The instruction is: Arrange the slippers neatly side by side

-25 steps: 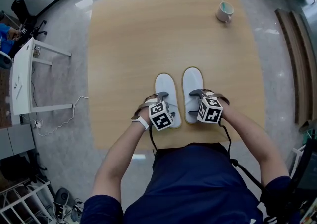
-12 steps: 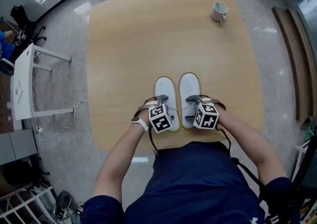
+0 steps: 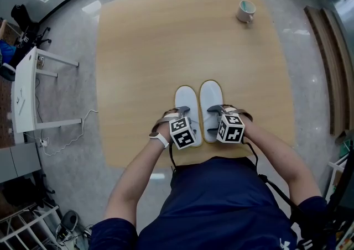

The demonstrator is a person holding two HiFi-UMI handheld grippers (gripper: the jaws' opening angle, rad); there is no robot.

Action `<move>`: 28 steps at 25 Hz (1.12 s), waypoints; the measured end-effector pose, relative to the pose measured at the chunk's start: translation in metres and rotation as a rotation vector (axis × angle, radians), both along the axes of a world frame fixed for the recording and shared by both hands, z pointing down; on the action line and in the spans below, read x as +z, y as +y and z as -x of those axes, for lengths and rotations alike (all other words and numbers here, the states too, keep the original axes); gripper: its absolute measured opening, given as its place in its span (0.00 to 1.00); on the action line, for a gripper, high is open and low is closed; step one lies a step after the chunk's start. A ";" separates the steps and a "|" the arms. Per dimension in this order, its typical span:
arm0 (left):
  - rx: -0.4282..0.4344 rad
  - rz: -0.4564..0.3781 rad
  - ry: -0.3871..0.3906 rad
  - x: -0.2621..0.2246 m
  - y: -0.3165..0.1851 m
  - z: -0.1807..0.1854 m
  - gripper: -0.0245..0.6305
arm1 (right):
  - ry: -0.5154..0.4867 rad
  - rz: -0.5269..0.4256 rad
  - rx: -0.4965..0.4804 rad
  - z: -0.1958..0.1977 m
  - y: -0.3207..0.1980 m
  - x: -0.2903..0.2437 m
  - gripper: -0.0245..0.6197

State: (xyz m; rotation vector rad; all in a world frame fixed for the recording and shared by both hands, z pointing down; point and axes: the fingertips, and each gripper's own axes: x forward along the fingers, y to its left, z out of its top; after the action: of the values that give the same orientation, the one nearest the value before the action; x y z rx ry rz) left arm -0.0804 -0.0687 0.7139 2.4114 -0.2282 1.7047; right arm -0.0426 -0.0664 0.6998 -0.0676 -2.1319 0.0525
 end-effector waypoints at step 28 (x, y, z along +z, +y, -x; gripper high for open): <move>-0.054 -0.060 0.044 -0.033 -0.007 -0.010 0.68 | -0.123 0.029 0.121 0.009 -0.004 -0.038 0.58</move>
State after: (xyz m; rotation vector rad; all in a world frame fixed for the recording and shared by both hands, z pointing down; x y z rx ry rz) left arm -0.0699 -0.0758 0.6812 2.4589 -0.3393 1.6427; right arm -0.0517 -0.0707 0.6614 0.0425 -2.2564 0.1546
